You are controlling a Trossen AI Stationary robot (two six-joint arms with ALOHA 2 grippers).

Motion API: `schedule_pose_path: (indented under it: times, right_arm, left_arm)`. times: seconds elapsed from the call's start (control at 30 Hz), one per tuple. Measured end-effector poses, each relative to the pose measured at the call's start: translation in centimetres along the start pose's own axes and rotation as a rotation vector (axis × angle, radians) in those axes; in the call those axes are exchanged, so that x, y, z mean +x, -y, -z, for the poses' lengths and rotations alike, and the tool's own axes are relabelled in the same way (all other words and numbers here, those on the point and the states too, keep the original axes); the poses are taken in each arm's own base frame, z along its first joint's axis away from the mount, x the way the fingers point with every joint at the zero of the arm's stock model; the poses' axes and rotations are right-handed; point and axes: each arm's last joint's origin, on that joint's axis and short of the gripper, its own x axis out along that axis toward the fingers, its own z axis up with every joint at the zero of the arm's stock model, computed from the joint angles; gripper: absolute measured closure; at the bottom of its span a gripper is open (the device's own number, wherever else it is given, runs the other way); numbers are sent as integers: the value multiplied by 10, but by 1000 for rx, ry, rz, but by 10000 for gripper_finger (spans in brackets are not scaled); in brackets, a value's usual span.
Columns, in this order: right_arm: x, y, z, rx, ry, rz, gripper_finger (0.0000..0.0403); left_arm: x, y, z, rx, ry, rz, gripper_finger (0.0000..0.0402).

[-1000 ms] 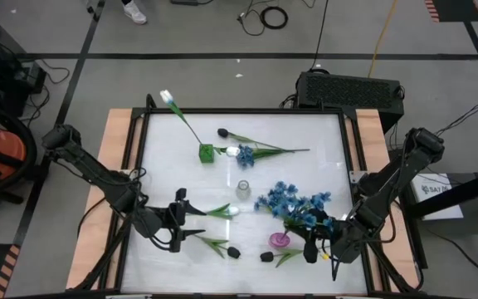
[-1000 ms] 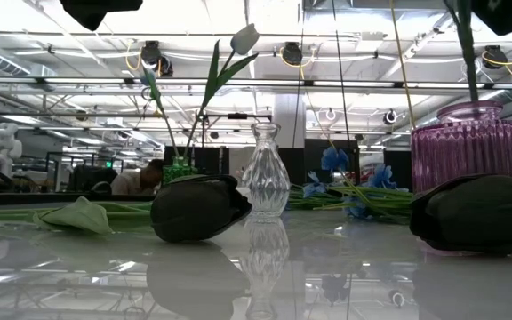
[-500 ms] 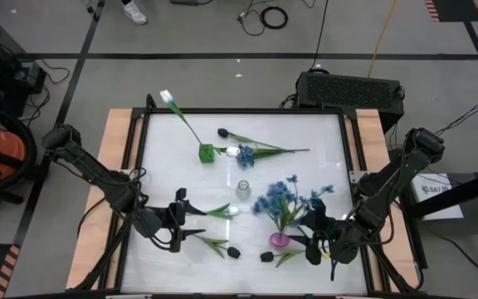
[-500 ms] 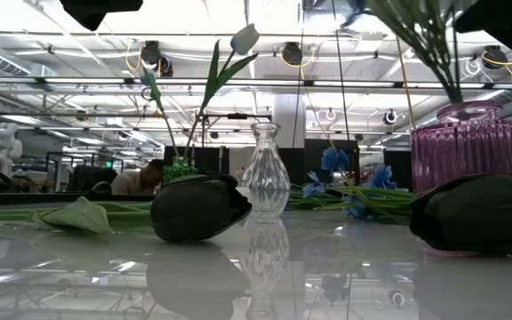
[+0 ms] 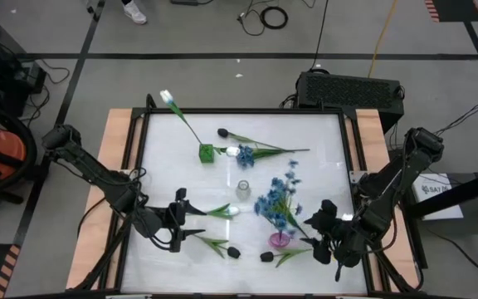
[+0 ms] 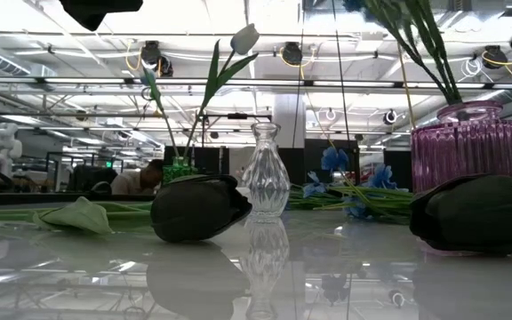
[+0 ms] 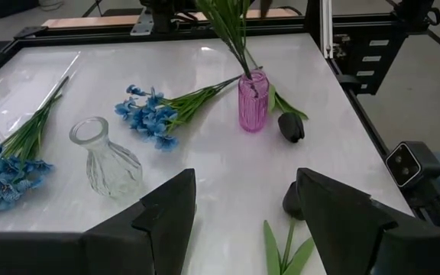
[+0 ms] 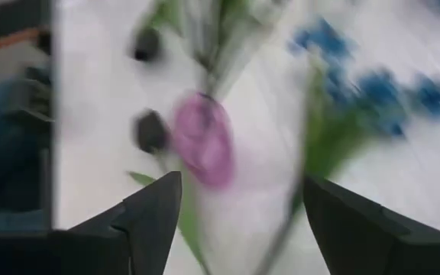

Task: Sort flowers into vase by color
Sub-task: Put the bottom blue flowers into the purple vase

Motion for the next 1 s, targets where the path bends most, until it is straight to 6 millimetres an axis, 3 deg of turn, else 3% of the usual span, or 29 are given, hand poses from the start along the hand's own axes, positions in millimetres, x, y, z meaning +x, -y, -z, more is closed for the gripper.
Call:
schedule_pose_path:
  times: [0.2,0.53,0.7,1.0]
  right_arm:
    - [6,14,12,87,-76,178,138]
    - [52,7,41,-11,-90,356,138]
    - [71,2,52,-68,-104,370,144]
    - [77,2,52,-51,-98,372,195]
  left_arm:
    - [0,0,0,0,0,0,167]
    - [10,3,7,25,-37,-16,167]
    - [21,2,11,28,-50,-37,167]
    - [25,1,10,34,-35,-44,167]
